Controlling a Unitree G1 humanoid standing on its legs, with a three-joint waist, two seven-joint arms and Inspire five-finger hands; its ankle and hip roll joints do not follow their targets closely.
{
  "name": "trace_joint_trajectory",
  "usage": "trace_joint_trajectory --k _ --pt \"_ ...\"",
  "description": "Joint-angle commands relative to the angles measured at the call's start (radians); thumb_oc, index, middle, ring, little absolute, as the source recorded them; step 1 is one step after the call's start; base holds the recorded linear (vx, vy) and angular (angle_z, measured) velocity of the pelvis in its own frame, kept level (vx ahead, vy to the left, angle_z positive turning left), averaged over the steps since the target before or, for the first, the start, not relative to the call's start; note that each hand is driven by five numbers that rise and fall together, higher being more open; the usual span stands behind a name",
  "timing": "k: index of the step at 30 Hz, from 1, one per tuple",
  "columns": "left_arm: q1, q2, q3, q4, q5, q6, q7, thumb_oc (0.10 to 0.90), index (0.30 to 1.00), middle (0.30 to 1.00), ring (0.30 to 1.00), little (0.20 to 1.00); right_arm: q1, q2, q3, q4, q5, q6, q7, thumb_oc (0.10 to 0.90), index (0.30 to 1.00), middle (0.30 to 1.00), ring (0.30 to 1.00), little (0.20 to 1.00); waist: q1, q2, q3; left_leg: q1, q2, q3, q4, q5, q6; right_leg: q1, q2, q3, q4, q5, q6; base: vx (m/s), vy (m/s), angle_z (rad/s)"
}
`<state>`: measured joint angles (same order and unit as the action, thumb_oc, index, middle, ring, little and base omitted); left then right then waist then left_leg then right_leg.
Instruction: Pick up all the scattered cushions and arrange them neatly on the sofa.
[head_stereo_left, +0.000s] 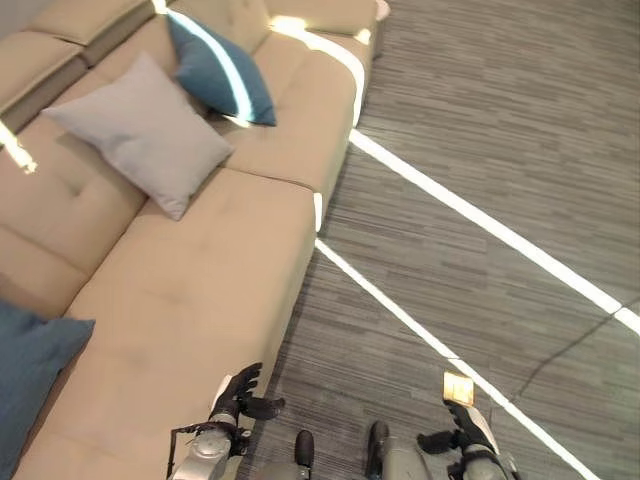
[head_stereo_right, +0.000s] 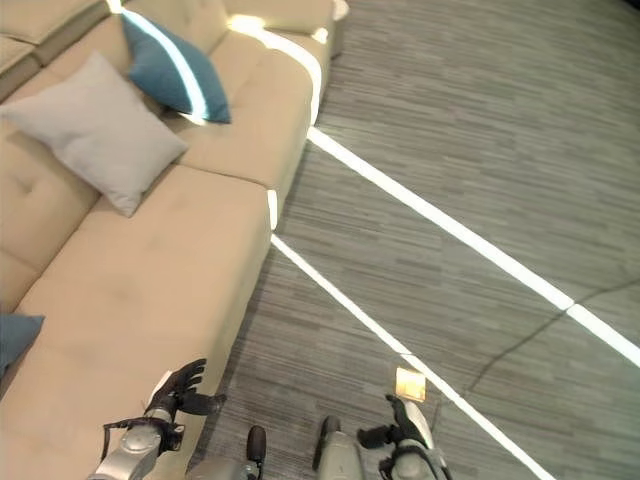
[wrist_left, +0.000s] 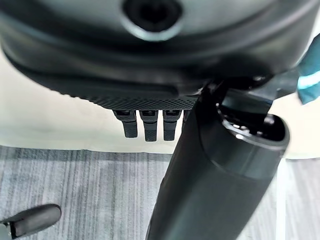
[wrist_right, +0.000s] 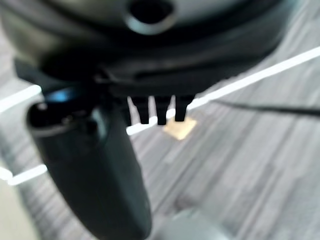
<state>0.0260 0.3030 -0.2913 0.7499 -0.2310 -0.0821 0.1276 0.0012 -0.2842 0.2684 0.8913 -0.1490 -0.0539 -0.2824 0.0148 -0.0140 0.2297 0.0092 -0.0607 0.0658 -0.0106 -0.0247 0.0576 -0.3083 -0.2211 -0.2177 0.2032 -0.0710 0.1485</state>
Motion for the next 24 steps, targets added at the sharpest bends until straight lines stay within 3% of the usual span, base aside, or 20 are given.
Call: trace_joint_trajectory --k 1,2,4,5,6,7,8,12,14,15,16,18,24 --pt "0.008 -0.014 -0.013 -0.11 0.005 -0.068 -0.001 0.8 0.9 0.9 0.9 0.9 0.03 -0.072 -0.035 -0.038 -0.027 -0.019 -0.026 0.8 0.9 0.9 0.9 0.9 -0.003 -0.01 -0.032 0.06 0.06 -0.059 0.12 -0.204 -0.032 0.092 0.076 0.013 -0.086 0.072 0.008 0.29 -0.193 0.02" --pt "0.014 -0.019 -0.014 -0.115 0.001 -0.066 -0.002 0.8 0.9 0.9 0.9 0.9 0.046 -0.072 -0.036 -0.054 -0.026 -0.023 -0.028 0.8 0.9 0.9 0.9 0.9 -0.007 -0.011 -0.042 0.066 0.066 -0.062 0.129 -0.207 -0.04 0.104 0.086 0.017 -0.099 0.075 -0.001 0.23 -0.205 0.55" --pt "0.009 -0.031 -0.015 -0.134 -0.018 -0.062 0.006 0.8 0.9 0.9 0.9 0.9 0.073 -0.059 -0.041 -0.113 -0.028 -0.034 -0.043 0.8 0.9 0.9 0.9 0.9 -0.012 -0.003 -0.04 0.009 0.108 -0.066 0.284 -0.146 -0.079 0.166 0.123 0.017 -0.14 0.062 -0.04 0.24 -0.334 0.64" --pt "-0.004 -0.034 -0.021 -0.144 -0.029 -0.064 0.003 0.8 0.9 0.9 0.9 0.9 0.087 -0.052 -0.044 -0.144 -0.028 -0.037 -0.051 0.8 0.9 0.9 0.9 0.9 -0.005 -0.014 -0.027 -0.075 0.11 -0.085 0.428 -0.067 -0.09 0.208 0.137 0.021 -0.166 0.053 -0.071 0.09 -0.248 0.38" --pt "-0.004 -0.033 -0.021 -0.144 -0.03 -0.064 0.003 0.8 0.9 0.9 0.9 0.9 0.088 -0.052 -0.045 -0.144 -0.028 -0.037 -0.051 0.8 0.9 0.9 0.9 0.9 -0.007 -0.013 -0.027 -0.081 0.111 -0.088 0.436 -0.069 -0.091 0.208 0.138 0.018 -0.167 0.054 -0.072 0.17 -0.361 0.08" --pt "-0.029 -0.037 -0.034 -0.153 -0.041 -0.062 0.009 0.8 0.9 0.9 0.9 0.9 0.101 -0.052 -0.051 -0.176 -0.023 -0.037 -0.07 0.8 0.9 0.9 0.9 0.9 0.008 -0.023 0.0 -0.191 0.103 -0.109 0.588 -0.009 -0.089 0.26 0.148 0.017 -0.203 0.034 -0.101 0.11 -0.2 -0.19" --pt "-0.029 -0.036 -0.034 -0.153 -0.041 -0.062 0.01 0.8 0.9 0.9 0.9 0.9 0.101 -0.052 -0.051 -0.176 -0.023 -0.037 -0.07 0.8 0.9 0.9 0.9 0.9 0.007 -0.021 0.0 -0.193 0.104 -0.111 0.593 -0.011 -0.089 0.261 0.15 0.015 -0.203 0.034 -0.101 0.18 -0.226 -0.1" --pt "-0.04 -0.046 -0.042 -0.141 -0.044 -0.054 0.025 0.8 0.9 0.9 0.9 0.9 0.105 -0.049 -0.048 -0.189 -0.02 -0.041 -0.086 0.8 0.9 0.9 0.9 0.9 0.013 -0.019 -0.001 -0.244 0.075 -0.095 0.458 -0.078 -0.08 0.304 0.153 0.021 -0.231 0.001 -0.085 0.2 -0.04 0.17" --pt "-0.044 -0.049 -0.047 -0.132 -0.038 -0.05 0.028 0.8 0.9 0.9 0.9 0.9 0.106 -0.052 -0.045 -0.192 -0.02 -0.044 -0.092 0.8 0.9 0.9 0.9 0.9 0.011 -0.016 -0.004 -0.255 0.07 -0.082 0.385 -0.079 -0.082 0.316 0.157 0.019 -0.237 -0.009 -0.078 0.19 0.022 0.02" --pt "-0.045 -0.053 -0.05 -0.13 -0.035 -0.05 0.032 0.8 0.9 0.9 0.9 0.9 0.109 -0.052 -0.047 -0.195 -0.02 -0.045 -0.097 0.8 0.9 0.9 0.9 0.9 0.011 -0.011 -0.006 -0.257 0.067 -0.067 0.318 -0.06 -0.085 0.332 0.159 0.02 -0.243 -0.02 -0.075 0.37 0.076 -0.14" --pt "-0.046 -0.06 -0.054 -0.123 -0.032 -0.051 0.034 0.8 0.9 0.9 0.9 0.9 0.119 -0.052 -0.048 -0.196 -0.023 -0.046 -0.101 0.8 0.9 0.9 0.9 0.9 0.012 0.005 -0.012 -0.269 0.07 -0.047 0.208 0.001 -0.096 0.355 0.177 0.019 -0.252 -0.04 -0.073 0.36 0.085 0.01" --pt "-0.045 -0.064 -0.053 -0.126 -0.039 -0.056 0.038 0.8 0.9 0.9 0.9 0.9 0.143 -0.047 -0.054 -0.208 -0.025 -0.047 -0.103 0.8 0.9 0.9 0.9 0.9 0.018 0.012 -0.014 -0.286 0.076 -0.019 0.149 0.042 -0.103 0.392 0.196 0.025 -0.252 -0.07 -0.072 0.35 0.114 0.28" --pt "-0.017 -0.057 -0.045 -0.133 -0.046 -0.054 0.033 0.8 0.9 0.9 0.9 0.9 0.146 -0.034 -0.053 -0.186 -0.041 -0.044 -0.094 0.8 0.9 0.9 0.9 0.9 0.03 -0.016 -0.047 -0.256 0.053 -0.015 0.183 -0.007 -0.072 0.426 0.156 0.051 -0.225 -0.083 -0.044 0.26 0.12 -0.27"
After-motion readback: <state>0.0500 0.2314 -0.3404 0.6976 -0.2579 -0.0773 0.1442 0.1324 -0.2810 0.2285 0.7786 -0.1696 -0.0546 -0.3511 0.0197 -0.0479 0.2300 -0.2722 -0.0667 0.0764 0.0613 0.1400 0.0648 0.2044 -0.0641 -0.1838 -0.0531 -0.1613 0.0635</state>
